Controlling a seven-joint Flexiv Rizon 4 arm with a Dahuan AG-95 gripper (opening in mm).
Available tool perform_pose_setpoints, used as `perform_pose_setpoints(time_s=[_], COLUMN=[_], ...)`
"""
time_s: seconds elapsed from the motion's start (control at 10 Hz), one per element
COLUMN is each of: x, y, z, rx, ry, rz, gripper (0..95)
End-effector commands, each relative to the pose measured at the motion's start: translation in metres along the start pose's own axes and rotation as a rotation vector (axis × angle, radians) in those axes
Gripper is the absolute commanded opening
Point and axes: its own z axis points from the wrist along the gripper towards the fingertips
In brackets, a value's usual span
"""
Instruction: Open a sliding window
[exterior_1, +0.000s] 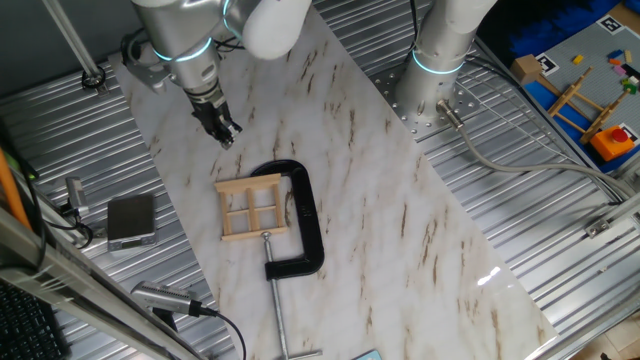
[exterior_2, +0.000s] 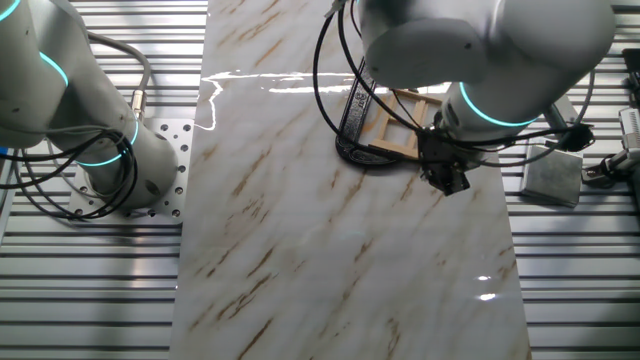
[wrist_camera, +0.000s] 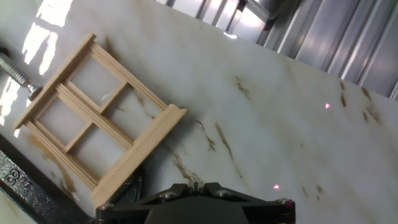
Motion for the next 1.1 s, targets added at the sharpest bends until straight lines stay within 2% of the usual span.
perform_pose_setpoints(time_s=[0.1,0.5,0.7,1.1], x=[0.001,0.001,0.004,0.009], y=[0.0,0.0,-0.006,-0.038], z=[0.0,0.0,-0.002,-0.005], rx=[0.006,0.003,0.004,0.002], ry=[-0.001,-0.002,-0.003,0.002], rz=[0.032,0.048,0.042,-0.022], gripper=[0.0,0.0,0.0,0.0])
